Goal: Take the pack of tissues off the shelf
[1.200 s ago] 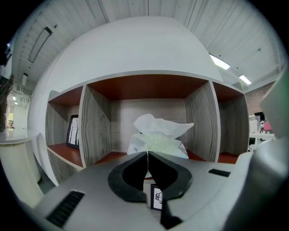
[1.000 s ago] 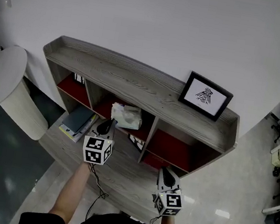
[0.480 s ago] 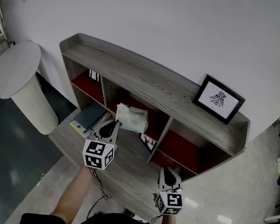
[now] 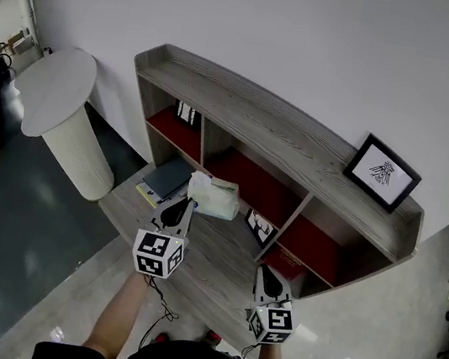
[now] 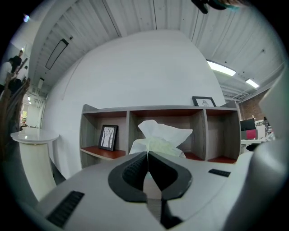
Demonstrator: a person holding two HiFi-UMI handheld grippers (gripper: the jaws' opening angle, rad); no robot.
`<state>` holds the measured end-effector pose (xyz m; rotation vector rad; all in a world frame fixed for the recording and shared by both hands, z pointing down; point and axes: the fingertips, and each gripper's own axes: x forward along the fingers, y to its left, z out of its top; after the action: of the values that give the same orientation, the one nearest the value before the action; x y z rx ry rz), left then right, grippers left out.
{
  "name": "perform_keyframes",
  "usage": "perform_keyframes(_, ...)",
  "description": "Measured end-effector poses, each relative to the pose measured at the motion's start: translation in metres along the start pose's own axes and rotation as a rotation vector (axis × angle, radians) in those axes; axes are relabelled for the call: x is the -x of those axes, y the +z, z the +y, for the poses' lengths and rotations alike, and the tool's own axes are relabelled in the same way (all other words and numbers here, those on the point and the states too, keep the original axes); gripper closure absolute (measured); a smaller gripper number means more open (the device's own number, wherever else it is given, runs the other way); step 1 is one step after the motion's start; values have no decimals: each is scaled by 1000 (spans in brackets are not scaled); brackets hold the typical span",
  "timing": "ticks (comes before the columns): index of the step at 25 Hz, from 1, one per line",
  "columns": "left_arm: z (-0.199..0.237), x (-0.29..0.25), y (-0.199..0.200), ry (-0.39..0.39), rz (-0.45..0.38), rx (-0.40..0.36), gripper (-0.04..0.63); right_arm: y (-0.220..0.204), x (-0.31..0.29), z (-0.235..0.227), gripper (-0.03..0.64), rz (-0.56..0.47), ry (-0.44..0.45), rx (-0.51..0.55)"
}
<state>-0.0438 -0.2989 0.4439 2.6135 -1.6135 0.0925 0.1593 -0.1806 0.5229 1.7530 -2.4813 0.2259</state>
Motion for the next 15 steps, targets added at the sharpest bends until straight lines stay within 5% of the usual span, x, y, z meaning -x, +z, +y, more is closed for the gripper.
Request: perform_keyframes(15,54,59,-40,98,28,40,583,-8,-26,62,588,46,119,30)
